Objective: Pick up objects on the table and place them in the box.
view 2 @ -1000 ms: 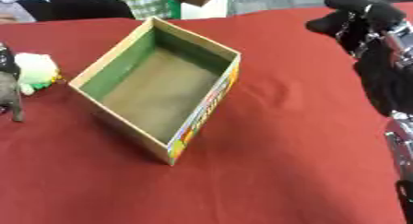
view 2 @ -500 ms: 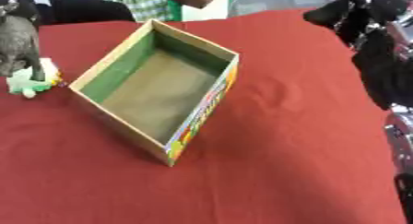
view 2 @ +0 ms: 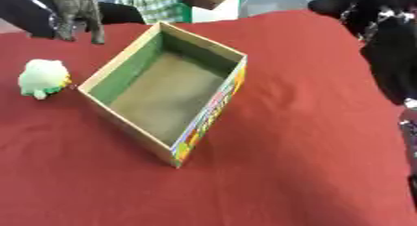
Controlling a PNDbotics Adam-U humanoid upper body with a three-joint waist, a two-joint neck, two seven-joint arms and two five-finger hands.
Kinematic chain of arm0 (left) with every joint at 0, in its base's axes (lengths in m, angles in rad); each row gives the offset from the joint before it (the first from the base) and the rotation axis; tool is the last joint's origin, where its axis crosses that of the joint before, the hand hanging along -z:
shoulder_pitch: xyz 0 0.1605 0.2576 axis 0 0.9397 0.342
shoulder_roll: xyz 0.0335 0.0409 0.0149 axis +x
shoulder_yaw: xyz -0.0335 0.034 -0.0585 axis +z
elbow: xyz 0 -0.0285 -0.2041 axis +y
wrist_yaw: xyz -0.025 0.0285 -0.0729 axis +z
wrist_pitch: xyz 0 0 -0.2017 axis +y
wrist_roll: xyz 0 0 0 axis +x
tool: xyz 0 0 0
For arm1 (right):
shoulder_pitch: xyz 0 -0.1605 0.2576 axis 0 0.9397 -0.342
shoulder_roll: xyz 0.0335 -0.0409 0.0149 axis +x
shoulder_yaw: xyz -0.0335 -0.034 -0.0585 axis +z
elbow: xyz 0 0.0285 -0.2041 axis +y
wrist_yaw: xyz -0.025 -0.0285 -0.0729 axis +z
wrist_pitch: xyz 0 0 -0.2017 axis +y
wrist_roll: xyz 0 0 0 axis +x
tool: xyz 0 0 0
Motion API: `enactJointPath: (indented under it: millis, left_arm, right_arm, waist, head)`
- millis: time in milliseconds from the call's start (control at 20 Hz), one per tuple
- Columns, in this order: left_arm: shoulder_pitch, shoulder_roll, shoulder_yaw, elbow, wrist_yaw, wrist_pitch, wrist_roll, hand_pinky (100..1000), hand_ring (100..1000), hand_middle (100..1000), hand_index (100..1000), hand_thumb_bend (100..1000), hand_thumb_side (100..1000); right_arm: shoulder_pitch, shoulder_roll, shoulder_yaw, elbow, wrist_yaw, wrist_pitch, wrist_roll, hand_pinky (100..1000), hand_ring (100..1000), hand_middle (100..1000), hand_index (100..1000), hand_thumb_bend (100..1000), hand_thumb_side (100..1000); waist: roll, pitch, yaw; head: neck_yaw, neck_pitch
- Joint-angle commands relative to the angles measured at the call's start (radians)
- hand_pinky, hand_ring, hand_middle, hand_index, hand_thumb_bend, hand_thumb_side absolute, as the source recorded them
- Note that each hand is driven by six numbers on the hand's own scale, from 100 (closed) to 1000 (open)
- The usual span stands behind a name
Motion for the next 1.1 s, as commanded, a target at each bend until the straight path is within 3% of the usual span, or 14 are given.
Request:
enactJointPath:
  millis: [50,450,1100]
  left_arm:
    - [-0.043,-0.044,-0.008,0.031,-0.001,-0.017,0.044,237,347,243,284,100,311]
    - [-0.067,-0.153,-0.057,0.187,-0.097,-0.093,0.147,241,364,252,296,100,301]
    - [-0.032,-0.25,-0.131,0.42,-0.269,-0.041,0.309,264,407,297,357,100,269]
  right_arm:
    - [-0.019,-0.004,0.004,-0.021,-0.016,0.004,0.013,886,778,632,854,100,1000]
    - [-0.029,0.012,0.006,-0.021,-0.022,0.015,0.022,888,779,630,855,100,1000]
    - [-0.028,0.029,0.002,-0.021,-0.024,0.017,0.025,890,780,628,856,100,1000]
  waist:
    - [0.0,-0.016,-0.003]
    - [0.002,-0.004,-0.015]
    - [-0.013,0.005,-0.025]
  head:
    - [0.014,-0.011]
    - [0.03,-0.019]
    - [0.045,-0.032]
